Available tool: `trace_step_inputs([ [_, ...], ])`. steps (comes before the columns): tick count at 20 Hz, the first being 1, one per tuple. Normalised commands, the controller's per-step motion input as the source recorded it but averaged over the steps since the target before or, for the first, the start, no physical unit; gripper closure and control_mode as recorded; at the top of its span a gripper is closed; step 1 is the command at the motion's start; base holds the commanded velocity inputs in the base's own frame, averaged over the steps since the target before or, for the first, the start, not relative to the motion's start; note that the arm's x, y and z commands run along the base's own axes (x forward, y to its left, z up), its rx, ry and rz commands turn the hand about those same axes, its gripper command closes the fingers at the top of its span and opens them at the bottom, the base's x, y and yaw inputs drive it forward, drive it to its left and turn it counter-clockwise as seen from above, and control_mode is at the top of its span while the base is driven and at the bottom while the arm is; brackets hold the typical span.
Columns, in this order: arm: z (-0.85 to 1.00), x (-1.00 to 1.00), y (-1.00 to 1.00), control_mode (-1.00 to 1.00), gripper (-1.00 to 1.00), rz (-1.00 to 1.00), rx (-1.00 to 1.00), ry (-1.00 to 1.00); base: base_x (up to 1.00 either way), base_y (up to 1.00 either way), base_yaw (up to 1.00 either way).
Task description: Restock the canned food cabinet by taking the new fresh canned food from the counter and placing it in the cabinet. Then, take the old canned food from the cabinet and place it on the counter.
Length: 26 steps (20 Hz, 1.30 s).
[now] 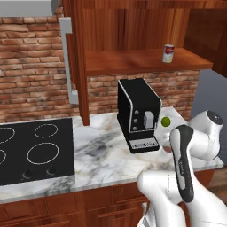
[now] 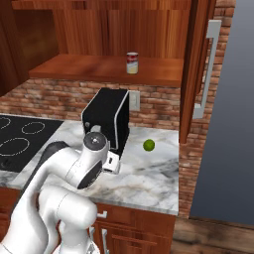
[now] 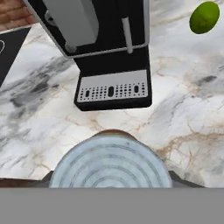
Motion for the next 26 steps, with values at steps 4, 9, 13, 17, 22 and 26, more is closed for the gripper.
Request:
trace_step_inputs([
  [4,1.0,-0.42,0.4,-1.0,1.0,0.02,0.01,-0.31,0.0,0.0,0.0],
  [9,1.0,-0.27,0.5,-1.0,1.0,0.0,-0.01,-0.15,0.0,0.0,0.0],
  [13,1.0,-0.15,0.38,-1.0,1.0,0.0,-0.03,-0.12,0.0,0.0,0.0],
  [17,1.0,-0.02,0.39,-1.0,1.0,-0.02,-0.02,-0.08,0.0,0.0,0.0],
  [22,1.0,0.05,0.49,-1.0,1.0,-0.14,-0.04,0.0,0.0,0.0,0.0],
  [26,0.98,0.35,0.14,-1.0,1.0,-0.2,-0.02,0.0,0.0,0.0,0.0],
])
